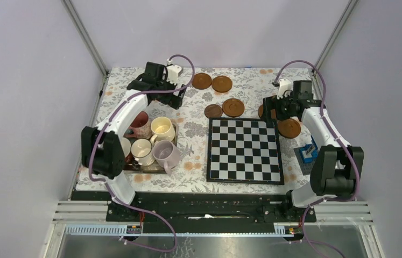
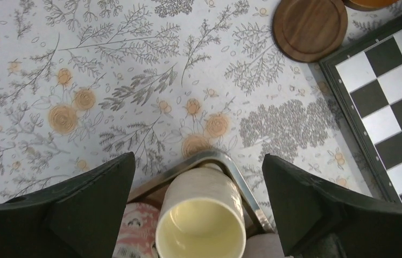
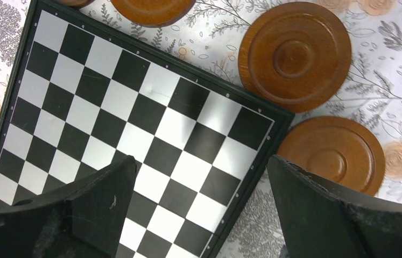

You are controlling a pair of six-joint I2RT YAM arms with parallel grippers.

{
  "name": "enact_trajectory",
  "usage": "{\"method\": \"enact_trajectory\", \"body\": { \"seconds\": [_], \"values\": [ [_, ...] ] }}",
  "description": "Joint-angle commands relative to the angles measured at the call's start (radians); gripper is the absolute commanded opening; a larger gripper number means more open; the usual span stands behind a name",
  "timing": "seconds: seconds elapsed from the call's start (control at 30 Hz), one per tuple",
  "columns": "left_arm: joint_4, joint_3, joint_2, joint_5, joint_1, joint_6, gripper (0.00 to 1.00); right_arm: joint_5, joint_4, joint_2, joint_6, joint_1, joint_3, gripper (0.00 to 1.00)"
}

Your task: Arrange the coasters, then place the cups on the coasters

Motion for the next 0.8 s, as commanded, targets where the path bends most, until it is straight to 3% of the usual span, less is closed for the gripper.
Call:
{"method": "enact_trajectory", "body": {
  "seconds": [0.0,0.4,0.57,0.77],
  "values": [
    [0.085,0.111,0.107,-0.012,-0.003,-0.059,0.99,0.024,0.055,0.085,0.054,0.037,0.073,0.98],
    [0.2,0.686,0.616,-0.226,-0.023,-0.282,0.98,0.128,0.139,0.488,0.324,0.136,0.468,0.98],
    [0.35,0.709,0.701,-0.267,-0.027,-0.297,0.91,0.207,0.194,0.655,0.392,0.187,0.664,0.99],
    [0.409,0.796,0.817,-0.265,-0.027,-0.318,0.85,0.249,0.118,0.912,0.43,0.236,0.998,0.98]
  ]
}}
